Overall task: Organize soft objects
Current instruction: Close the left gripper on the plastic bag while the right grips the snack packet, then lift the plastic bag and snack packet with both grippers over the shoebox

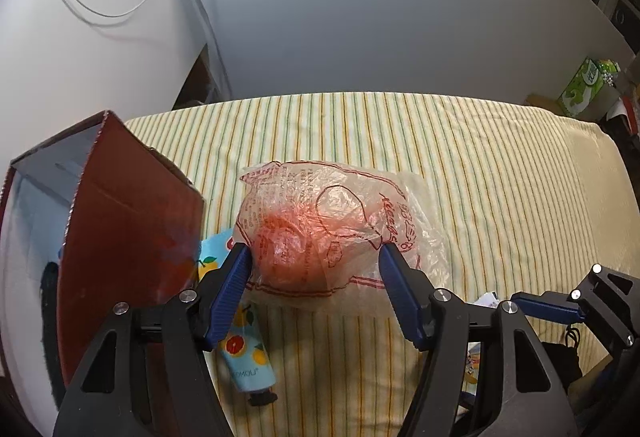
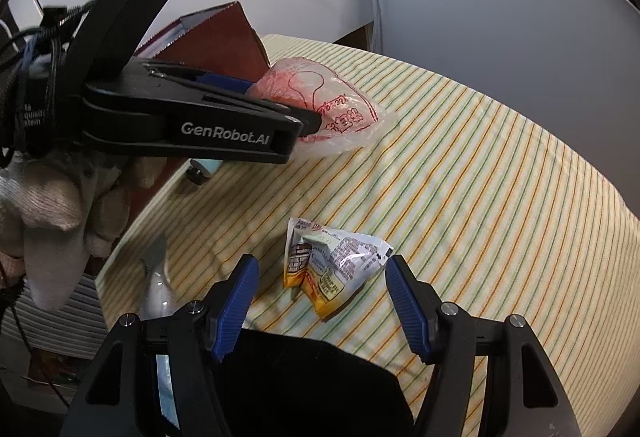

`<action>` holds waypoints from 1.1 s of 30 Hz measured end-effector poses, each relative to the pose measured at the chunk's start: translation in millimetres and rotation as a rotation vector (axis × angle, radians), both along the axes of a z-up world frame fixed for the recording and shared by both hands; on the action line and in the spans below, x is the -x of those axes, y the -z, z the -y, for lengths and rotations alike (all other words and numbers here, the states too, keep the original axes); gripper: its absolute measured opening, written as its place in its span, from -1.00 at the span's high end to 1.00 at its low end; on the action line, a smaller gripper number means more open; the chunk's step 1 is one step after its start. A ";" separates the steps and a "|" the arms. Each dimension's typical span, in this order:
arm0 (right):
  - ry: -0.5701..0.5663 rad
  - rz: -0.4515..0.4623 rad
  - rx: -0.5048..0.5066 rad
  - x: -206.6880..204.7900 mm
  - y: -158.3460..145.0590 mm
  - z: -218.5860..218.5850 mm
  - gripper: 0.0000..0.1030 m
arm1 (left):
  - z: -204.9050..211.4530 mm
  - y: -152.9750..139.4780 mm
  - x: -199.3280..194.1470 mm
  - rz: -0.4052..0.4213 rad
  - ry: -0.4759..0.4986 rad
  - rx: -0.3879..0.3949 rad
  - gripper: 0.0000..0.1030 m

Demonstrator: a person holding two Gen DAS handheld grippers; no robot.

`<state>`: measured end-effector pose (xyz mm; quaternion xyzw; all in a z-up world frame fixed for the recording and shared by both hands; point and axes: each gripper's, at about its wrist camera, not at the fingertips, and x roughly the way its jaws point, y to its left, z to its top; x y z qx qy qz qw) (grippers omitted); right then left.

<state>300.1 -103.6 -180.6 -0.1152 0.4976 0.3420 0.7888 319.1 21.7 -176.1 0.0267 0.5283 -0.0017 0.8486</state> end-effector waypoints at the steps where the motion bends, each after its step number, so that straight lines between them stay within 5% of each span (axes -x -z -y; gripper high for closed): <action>1: 0.002 0.007 0.010 -0.6 0.4 -1.8 -0.21 | -0.4 1.6 -1.2 -0.001 0.001 0.000 -0.28; 12: -0.003 0.024 0.076 -14.1 10.5 -19.9 -0.13 | -0.1 2.7 3.4 0.018 0.019 -0.021 -0.16; 20: -0.008 0.041 0.093 -13.1 13.7 -35.5 0.11 | 1.2 -1.8 9.0 0.038 0.028 -0.022 0.03; 33: 0.067 0.017 0.048 -20.5 10.6 -3.3 0.22 | 8.5 -6.1 15.9 0.037 0.060 0.021 0.04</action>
